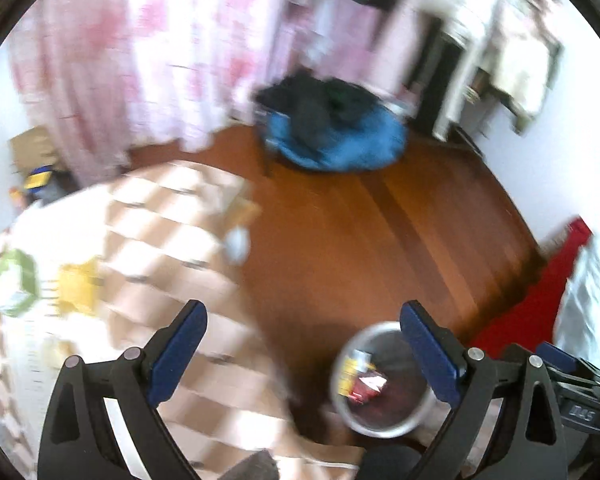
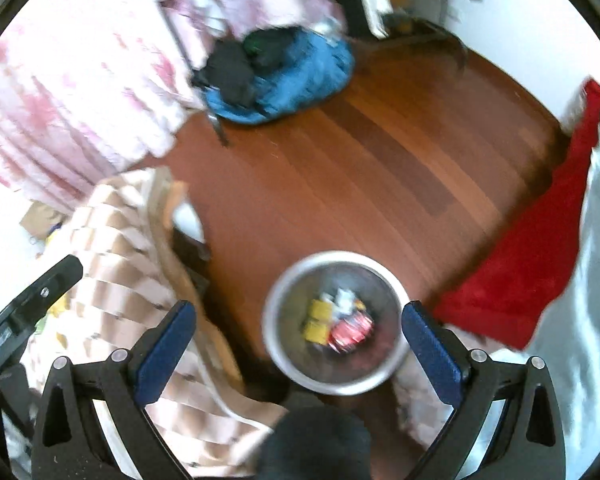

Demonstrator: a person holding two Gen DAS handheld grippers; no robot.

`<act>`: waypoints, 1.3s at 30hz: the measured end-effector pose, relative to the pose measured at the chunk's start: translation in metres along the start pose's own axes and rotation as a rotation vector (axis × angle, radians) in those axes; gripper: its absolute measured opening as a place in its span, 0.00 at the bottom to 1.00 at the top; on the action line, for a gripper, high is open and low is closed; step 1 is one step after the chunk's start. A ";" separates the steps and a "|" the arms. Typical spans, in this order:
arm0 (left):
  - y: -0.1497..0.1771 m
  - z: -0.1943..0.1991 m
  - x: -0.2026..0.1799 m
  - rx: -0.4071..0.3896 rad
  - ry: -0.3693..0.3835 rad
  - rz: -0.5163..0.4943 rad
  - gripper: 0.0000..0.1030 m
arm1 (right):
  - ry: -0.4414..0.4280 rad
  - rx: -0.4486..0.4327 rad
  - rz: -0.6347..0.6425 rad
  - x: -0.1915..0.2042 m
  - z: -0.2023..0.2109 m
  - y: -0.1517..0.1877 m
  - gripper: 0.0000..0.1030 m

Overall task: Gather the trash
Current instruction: 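Move both open tools back toward the table, then grasp the clear plastic cup with the right tool while the left tool grasps the orange peel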

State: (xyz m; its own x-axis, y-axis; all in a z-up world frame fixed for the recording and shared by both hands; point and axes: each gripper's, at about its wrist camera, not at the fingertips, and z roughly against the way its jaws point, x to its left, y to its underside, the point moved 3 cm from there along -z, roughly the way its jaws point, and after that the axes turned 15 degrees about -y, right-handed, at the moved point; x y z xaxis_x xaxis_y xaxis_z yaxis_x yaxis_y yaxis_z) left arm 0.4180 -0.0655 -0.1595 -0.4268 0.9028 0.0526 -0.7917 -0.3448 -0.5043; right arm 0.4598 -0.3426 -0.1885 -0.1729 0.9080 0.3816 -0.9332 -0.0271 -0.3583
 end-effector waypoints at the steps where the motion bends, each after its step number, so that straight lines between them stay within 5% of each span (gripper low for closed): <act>1: -0.004 0.002 0.023 -0.009 -0.040 0.023 0.96 | -0.014 -0.004 0.016 0.018 -0.002 -0.004 1.00; 7: 0.017 -0.009 0.154 0.050 -0.299 0.148 0.98 | -0.176 0.113 0.108 0.145 -0.056 -0.001 1.00; 13: 0.088 -0.062 0.232 0.186 -0.393 0.211 0.98 | -0.316 0.275 0.158 0.238 -0.149 0.040 0.99; 18: 0.113 -0.089 0.260 0.223 -0.362 0.259 0.98 | -0.366 0.340 0.152 0.269 -0.220 0.074 0.88; 24: 0.116 -0.094 0.270 0.246 -0.290 0.292 0.98 | -0.310 0.386 0.136 0.276 -0.265 0.101 0.70; 27: 0.114 -0.096 0.267 0.249 -0.248 0.299 0.97 | -0.305 0.382 0.174 0.284 -0.266 0.109 0.43; 30: 0.112 -0.104 0.262 0.266 -0.209 0.286 0.97 | -0.261 0.372 0.240 0.292 -0.268 0.118 0.31; 36: 0.107 -0.116 0.250 0.242 -0.208 0.239 0.69 | -0.239 0.346 0.276 0.297 -0.256 0.116 0.28; 39: 0.108 -0.123 0.245 0.246 -0.221 0.212 0.32 | -0.232 0.335 0.288 0.297 -0.251 0.110 0.28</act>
State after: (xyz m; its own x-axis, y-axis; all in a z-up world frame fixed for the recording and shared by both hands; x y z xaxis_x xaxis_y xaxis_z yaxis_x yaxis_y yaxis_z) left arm 0.2813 0.1502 -0.3069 -0.6547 0.7372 0.1672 -0.7455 -0.5932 -0.3039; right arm 0.3845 0.0289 -0.3287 -0.4685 0.7278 0.5008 -0.8806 -0.4307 -0.1978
